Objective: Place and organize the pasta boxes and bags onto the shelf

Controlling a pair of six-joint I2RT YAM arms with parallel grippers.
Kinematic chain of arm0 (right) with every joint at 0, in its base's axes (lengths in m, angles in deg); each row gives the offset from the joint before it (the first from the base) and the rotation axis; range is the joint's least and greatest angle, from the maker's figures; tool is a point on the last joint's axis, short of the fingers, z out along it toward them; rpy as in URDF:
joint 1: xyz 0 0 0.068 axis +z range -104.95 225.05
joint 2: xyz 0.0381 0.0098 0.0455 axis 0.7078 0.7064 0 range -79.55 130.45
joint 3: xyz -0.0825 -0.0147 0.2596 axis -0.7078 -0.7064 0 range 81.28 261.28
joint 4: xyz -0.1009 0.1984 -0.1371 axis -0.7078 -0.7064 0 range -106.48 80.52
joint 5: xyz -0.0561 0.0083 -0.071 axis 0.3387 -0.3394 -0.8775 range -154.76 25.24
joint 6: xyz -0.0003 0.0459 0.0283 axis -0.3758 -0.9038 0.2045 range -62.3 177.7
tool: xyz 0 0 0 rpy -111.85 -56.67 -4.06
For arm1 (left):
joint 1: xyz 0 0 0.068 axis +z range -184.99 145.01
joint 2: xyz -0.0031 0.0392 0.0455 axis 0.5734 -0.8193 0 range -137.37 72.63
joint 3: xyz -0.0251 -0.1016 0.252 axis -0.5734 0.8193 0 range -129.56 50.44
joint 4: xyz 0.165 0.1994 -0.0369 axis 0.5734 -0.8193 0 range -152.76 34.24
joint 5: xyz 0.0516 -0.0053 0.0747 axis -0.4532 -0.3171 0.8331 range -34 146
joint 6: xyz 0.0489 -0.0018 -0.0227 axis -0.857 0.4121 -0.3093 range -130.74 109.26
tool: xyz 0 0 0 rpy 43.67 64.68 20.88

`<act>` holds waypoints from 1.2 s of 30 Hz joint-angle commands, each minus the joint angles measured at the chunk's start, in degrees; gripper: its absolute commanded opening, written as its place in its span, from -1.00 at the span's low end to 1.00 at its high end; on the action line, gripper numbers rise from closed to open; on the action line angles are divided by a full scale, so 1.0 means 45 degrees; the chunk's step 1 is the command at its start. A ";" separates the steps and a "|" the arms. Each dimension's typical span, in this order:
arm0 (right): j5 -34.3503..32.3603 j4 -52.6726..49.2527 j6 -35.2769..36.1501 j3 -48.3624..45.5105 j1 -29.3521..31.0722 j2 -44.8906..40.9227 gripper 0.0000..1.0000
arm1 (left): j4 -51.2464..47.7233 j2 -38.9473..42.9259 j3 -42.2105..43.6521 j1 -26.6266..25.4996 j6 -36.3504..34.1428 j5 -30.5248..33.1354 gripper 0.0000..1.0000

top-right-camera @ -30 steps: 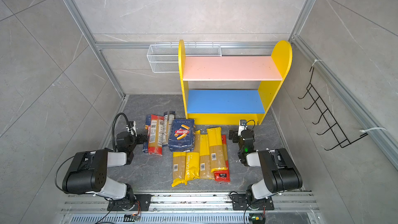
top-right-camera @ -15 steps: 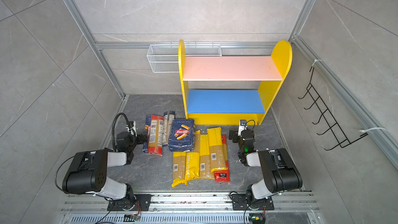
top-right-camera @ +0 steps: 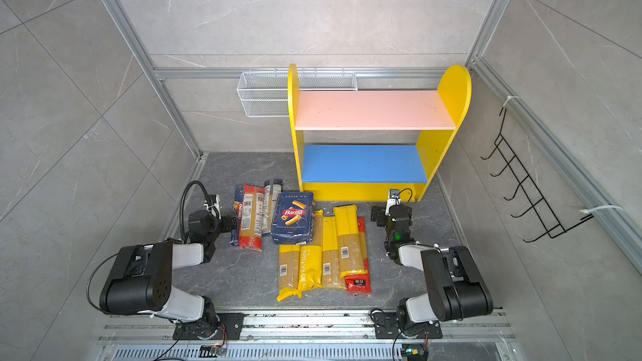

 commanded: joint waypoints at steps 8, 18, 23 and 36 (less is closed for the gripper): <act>-0.4115 -0.7157 -0.1364 0.2829 0.2045 -0.2017 0.99 | -0.2574 0.2101 -0.1431 -0.1126 -0.0256 0.2095 0.81; -0.4448 -1.5055 -0.4674 0.6269 0.4182 -0.2085 0.99 | -0.4499 0.4363 -0.1927 -0.4737 0.0606 0.4294 0.84; -0.2732 -1.6291 -0.5952 0.6162 0.5263 -0.2675 0.99 | -0.6513 0.5222 -0.2556 -0.7665 0.1730 0.5230 0.92; -0.2337 -1.6741 -0.8109 0.5442 0.9049 -0.1946 0.99 | -1.0635 0.5898 -0.4635 -1.1905 0.3955 0.6476 1.00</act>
